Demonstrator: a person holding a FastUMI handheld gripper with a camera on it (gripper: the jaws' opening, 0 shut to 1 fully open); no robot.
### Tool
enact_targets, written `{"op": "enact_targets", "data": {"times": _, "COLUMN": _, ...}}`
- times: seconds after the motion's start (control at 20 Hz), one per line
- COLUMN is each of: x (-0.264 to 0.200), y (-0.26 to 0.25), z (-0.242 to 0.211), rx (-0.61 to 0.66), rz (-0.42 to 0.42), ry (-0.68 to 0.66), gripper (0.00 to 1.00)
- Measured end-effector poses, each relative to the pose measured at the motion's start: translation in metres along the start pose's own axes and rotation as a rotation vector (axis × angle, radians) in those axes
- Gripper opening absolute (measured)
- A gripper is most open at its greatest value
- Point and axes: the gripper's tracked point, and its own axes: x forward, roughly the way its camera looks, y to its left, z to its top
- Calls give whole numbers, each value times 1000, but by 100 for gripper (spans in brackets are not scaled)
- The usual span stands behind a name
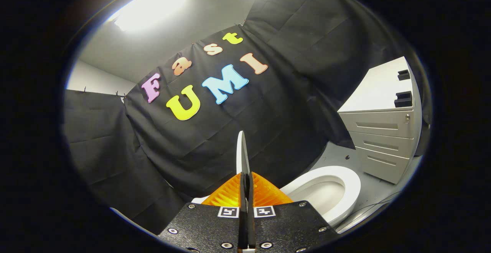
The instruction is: Open the toilet lid.
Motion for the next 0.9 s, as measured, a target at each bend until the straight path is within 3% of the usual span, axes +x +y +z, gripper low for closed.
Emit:
{"op": "enact_targets", "data": {"times": 0.6, "x": -4, "y": 39, "z": -7, "rx": -12, "rz": 70, "ry": -49, "gripper": 0}}
{"op": "enact_targets", "data": {"times": 0.65, "x": 1, "y": 46, "z": -11, "rx": -92, "rz": 60, "ry": -37, "gripper": 0}}
{"op": "enact_targets", "data": {"times": 0.75, "x": 1, "y": 59, "z": -17, "rx": -393, "rz": 18, "ry": -10, "gripper": 0}}
{"op": "enact_targets", "data": {"times": 0.8, "x": -1, "y": 73, "z": -18, "rx": -422, "rz": 35, "ry": -10, "gripper": 0}}
{"op": "enact_targets", "data": {"times": 0.9, "x": -5, "y": 88, "z": -12, "rx": -250, "rz": 56, "ry": -14, "gripper": 0}}
